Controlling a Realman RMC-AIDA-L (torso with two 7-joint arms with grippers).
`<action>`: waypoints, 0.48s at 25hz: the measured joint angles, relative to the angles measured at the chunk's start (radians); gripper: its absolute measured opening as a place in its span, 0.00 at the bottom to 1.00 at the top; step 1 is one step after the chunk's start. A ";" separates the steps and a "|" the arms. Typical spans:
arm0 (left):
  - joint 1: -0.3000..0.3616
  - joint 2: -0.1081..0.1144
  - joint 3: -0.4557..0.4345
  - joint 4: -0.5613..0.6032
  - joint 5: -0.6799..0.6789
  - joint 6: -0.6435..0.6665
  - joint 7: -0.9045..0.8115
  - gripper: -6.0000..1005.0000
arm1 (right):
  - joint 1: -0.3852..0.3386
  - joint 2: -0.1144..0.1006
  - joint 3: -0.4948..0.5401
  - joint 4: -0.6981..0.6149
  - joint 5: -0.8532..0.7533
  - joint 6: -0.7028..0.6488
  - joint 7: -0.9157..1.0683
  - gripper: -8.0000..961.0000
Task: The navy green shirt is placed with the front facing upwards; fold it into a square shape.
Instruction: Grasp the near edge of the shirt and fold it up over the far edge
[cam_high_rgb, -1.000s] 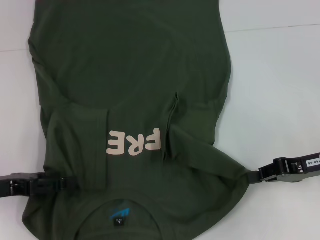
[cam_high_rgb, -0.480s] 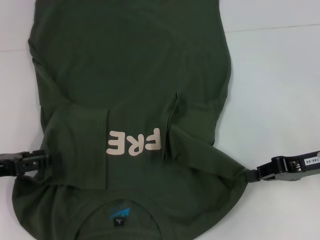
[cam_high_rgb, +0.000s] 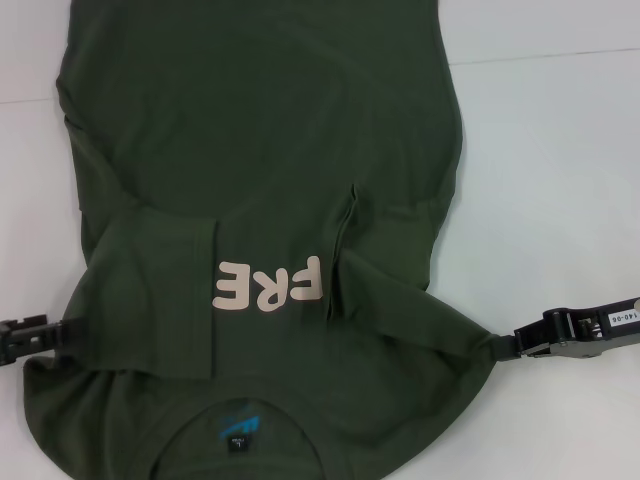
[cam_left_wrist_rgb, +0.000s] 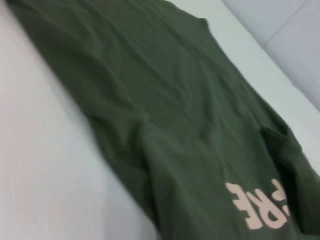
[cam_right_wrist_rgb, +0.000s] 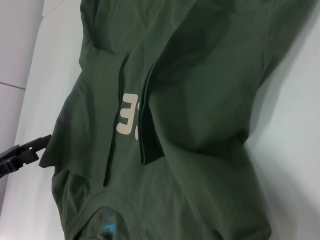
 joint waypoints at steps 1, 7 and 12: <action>0.005 0.001 -0.001 0.003 0.000 0.000 0.000 0.84 | 0.000 0.000 -0.001 0.000 0.000 0.000 0.001 0.04; 0.025 0.004 -0.006 0.012 0.002 -0.001 -0.001 0.84 | 0.002 0.000 -0.004 0.001 0.000 0.001 0.003 0.04; 0.027 0.004 -0.006 0.014 0.036 -0.002 -0.002 0.84 | 0.004 0.004 -0.003 0.001 0.000 0.001 0.003 0.04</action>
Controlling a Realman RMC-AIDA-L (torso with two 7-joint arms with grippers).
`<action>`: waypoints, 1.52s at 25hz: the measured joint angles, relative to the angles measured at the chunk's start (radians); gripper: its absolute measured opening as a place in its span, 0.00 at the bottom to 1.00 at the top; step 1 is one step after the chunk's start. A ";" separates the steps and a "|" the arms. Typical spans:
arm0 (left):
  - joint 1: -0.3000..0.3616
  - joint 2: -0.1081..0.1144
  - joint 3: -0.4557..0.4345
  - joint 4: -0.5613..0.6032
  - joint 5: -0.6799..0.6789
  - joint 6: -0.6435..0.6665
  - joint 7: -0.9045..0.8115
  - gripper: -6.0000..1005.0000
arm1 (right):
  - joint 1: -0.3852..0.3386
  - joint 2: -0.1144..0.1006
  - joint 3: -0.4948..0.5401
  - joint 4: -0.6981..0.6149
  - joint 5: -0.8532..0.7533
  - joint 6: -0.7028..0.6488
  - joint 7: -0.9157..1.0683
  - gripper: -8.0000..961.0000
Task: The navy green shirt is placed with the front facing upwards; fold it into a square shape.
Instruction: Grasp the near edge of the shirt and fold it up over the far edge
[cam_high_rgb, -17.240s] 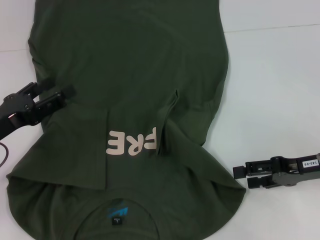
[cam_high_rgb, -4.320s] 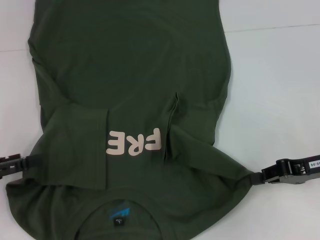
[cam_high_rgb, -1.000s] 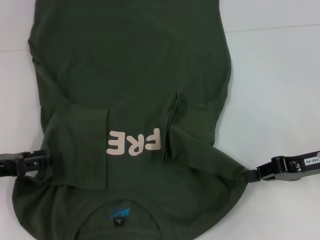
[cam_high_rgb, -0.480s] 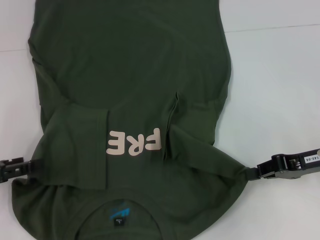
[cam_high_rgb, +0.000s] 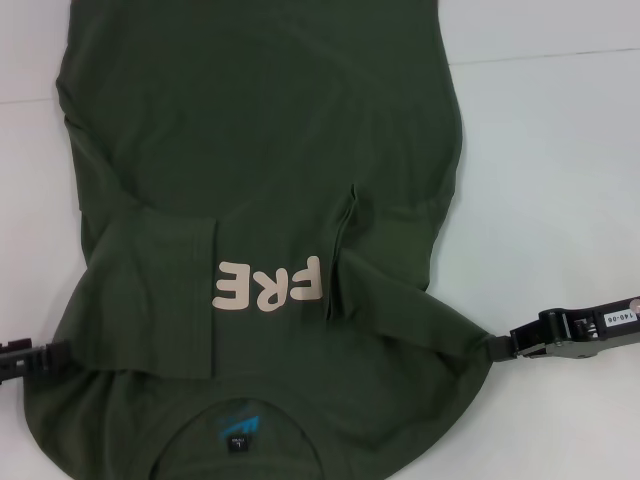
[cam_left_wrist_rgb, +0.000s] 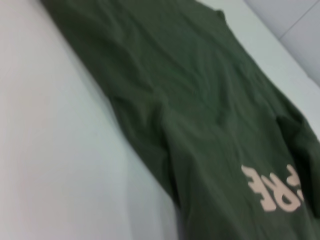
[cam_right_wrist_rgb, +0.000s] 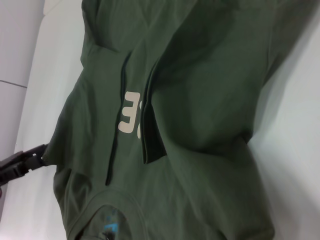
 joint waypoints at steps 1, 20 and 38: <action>0.000 0.000 0.000 0.000 0.006 -0.002 0.000 0.84 | 0.000 0.000 0.001 0.000 0.000 0.000 0.000 0.04; -0.005 0.007 -0.020 0.012 0.017 -0.020 -0.001 0.84 | 0.005 0.002 0.001 -0.001 0.000 0.000 0.001 0.04; -0.055 -0.002 0.074 -0.033 0.009 0.091 0.002 0.84 | 0.007 -0.002 0.004 -0.001 0.000 -0.001 0.000 0.04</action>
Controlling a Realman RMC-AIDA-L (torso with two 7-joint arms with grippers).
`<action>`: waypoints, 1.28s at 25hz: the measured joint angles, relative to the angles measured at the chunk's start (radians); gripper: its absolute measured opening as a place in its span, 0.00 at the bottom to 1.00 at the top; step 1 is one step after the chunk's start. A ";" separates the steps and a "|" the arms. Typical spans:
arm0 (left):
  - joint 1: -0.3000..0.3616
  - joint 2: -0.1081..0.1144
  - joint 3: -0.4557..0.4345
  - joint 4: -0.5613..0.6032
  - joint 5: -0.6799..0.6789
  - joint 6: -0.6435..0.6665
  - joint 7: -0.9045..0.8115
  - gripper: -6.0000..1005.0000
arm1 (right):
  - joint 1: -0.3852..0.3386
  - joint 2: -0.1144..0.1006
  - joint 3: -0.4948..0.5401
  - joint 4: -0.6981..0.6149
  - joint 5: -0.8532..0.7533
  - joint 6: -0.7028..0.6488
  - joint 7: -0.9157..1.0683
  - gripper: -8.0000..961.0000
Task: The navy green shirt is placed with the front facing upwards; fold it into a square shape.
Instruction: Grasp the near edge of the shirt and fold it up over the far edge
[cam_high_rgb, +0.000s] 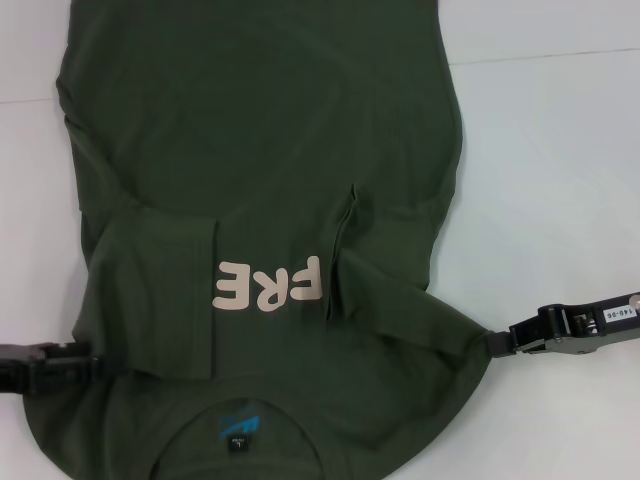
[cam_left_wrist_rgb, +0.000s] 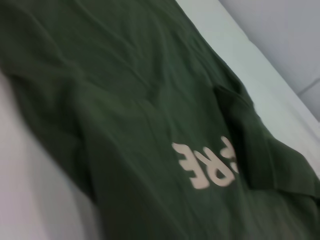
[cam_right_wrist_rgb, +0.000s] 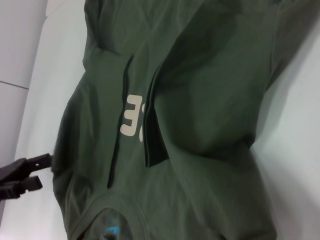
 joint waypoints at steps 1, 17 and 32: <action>-0.003 -0.001 0.008 -0.010 0.000 -0.002 0.001 0.84 | 0.000 0.000 0.000 0.000 0.000 0.000 0.000 0.04; -0.035 -0.014 0.047 -0.045 -0.028 0.004 0.010 0.84 | 0.002 0.002 0.000 0.000 0.000 0.000 -0.003 0.04; -0.007 -0.009 0.009 0.054 -0.069 0.002 0.012 0.84 | 0.002 0.002 0.000 0.000 0.000 0.000 -0.005 0.04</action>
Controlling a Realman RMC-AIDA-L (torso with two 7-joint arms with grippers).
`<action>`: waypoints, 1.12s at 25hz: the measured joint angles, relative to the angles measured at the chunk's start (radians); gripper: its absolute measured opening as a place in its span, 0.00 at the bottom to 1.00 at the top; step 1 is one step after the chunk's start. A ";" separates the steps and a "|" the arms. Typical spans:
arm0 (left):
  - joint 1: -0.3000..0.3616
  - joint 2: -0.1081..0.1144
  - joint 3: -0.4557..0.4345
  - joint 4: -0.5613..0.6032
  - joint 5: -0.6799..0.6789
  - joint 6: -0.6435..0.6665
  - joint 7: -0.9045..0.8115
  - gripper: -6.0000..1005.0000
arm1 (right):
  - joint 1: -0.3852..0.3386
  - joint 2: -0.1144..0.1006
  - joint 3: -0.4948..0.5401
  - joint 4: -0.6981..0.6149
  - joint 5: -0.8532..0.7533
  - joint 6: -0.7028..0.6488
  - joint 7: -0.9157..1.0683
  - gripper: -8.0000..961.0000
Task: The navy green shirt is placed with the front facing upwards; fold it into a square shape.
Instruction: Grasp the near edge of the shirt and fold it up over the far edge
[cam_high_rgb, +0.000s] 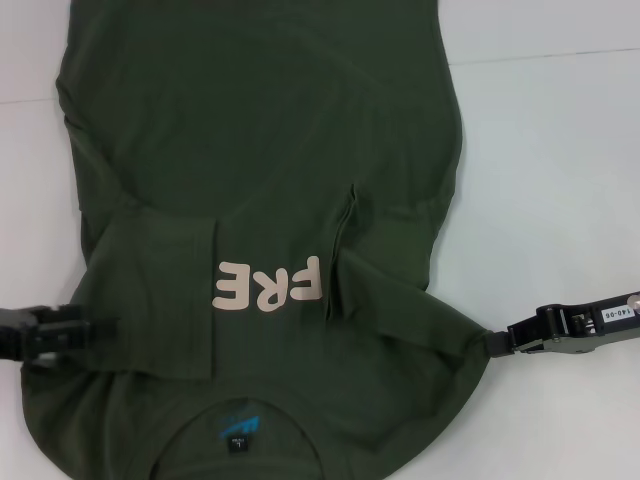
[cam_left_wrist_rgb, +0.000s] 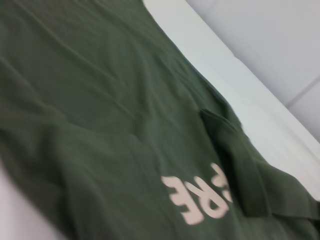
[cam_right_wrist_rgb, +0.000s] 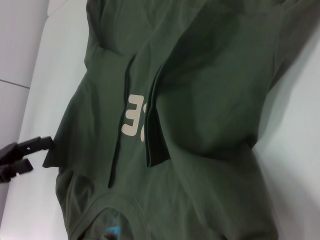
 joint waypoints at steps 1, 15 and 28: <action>0.004 0.001 -0.013 0.008 -0.001 -0.002 0.000 0.84 | 0.000 0.000 0.000 0.000 0.000 0.000 0.000 0.04; 0.058 0.012 -0.077 0.039 0.032 -0.039 -0.004 0.84 | 0.003 0.000 -0.001 0.002 0.000 0.000 0.002 0.04; 0.055 0.014 -0.080 0.042 0.103 -0.046 -0.014 0.84 | 0.008 0.000 -0.006 0.002 0.000 -0.001 0.005 0.04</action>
